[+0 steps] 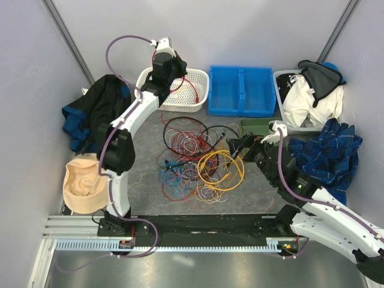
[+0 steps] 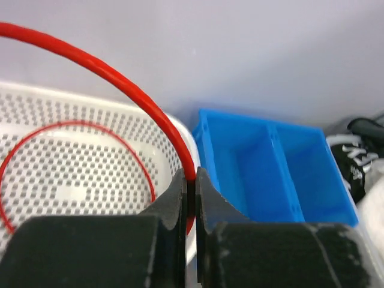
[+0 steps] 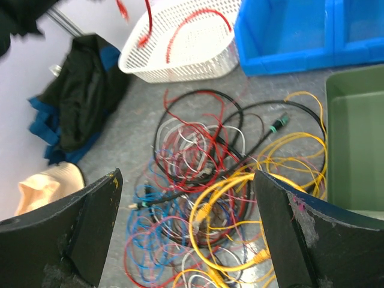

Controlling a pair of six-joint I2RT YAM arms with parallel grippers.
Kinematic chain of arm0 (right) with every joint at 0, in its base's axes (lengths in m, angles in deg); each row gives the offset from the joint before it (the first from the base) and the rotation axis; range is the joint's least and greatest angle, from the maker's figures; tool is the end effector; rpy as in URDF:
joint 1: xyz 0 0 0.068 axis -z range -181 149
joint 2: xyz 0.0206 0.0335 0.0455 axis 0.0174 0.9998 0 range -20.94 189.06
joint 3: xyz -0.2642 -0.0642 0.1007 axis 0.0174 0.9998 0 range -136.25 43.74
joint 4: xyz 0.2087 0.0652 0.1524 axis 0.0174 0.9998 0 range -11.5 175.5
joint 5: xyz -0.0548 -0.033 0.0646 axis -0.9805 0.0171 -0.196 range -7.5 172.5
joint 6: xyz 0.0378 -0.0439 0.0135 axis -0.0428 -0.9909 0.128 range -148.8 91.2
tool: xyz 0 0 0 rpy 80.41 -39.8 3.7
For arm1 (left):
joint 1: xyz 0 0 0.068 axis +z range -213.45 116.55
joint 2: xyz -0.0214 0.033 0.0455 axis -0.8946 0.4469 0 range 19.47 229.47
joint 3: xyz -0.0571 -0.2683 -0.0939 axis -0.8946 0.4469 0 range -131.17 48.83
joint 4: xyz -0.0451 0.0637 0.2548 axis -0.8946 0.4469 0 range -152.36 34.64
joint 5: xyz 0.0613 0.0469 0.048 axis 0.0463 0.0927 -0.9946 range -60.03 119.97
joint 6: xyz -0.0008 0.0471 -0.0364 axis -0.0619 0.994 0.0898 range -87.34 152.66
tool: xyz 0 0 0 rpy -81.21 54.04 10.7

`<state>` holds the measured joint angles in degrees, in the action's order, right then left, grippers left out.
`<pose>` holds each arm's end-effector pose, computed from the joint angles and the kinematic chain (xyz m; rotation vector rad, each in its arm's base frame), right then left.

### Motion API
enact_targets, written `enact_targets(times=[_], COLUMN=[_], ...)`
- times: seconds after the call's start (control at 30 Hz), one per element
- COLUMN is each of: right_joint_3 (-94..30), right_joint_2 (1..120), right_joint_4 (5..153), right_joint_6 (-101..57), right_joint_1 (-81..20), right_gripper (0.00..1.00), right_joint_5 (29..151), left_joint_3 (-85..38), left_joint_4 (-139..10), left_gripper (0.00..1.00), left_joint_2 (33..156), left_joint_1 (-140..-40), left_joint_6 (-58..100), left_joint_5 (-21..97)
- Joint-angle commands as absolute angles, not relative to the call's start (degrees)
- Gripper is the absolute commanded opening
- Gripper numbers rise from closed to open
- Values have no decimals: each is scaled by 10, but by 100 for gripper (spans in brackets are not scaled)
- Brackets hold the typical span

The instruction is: Untangle the cables

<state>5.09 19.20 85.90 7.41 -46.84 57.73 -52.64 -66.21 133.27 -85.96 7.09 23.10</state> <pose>0.1307 0.1083 0.3311 0.1787 1.7515 0.6853 0.4703 -0.1892 0.3591 -0.1368 1.7398 -0.5164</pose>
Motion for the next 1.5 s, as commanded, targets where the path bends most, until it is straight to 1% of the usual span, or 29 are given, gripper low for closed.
enact_targets(times=[0.0,0.03,0.07,0.1,0.17,0.23,0.27,0.3,0.37,0.4,0.47,0.5,0.57,0.6,0.63,0.73,0.87,0.93,1.03,1.17,1.37,1.47], right_joint_3=[65,69,70,70,71,72,72,72,73,74,74,74,77,77,78,79,88,94,96,100,110,109], right_joint_2=[198,198,198,198,197,196,197,197,198,200,199,198,191,189,186,174,156,151,146,133,120,119], right_joint_4=[853,852,851,853,854,854,854,854,854,854,857,860,866,868,869,880,888,889,897,919,928,934], right_joint_6=[67,66,66,65,59,56,54,53,58,61,68,69,70,71,71,74,85,93,101,108,112,112], right_joint_1=[-467,-467,-467,-467,-467,-467,-467,-467,-467,-467,-467,-467,-467,-467,-467,-468,-467,-467,-467,-467,-466,-467], right_gripper=[98,98,98,98,98,98,98,98,98,98,98,98,98,98,98,98,98,98,98,97,97,97], right_joint_5=[555,553,553,553,550,544,544,545,548,549,550,550,553,553,555,566,571,578,583,576,576,575], left_joint_3=[-699,-726,-749,-771,-749,-651,-608,-526,-450,-380,-317,-258,-198,-141,-115,-43,28,46,59,43,21,10], left_joint_4=[-630,-602,-587,-576,-576,-606,-647,-659,-681,-688,-689,-685,-678,-672,-669,-630,-627,-633,-667,-684,-715,-717], left_gripper=[37,80,99,100,100,100,100,100,100,100,100,100,97,95,92,86,80,78,77,75,68,59], left_joint_2=[1439,1458,1486,1490,1455,1400,1335,1302,1235,1176,1118,1064,1017,990,955,910,900,913,955,1032,1096,1123], left_joint_1=[-839,-837,-834,-828,-829,-838,-842,-849,-858,-873,-897,-924,-958,-991,-1008,-1057,-1077,-1077,-1076,-1075,-1075,-1074], left_joint_6=[40,39,37,20,15,17,22,22,17,20,40,48,58,59,59,48,29,29,40,37,36,41], left_joint_5=[244,237,223,224,224,210,196,188,178,177,171,170,156,151,149,153,158,156,150,172,178,175])
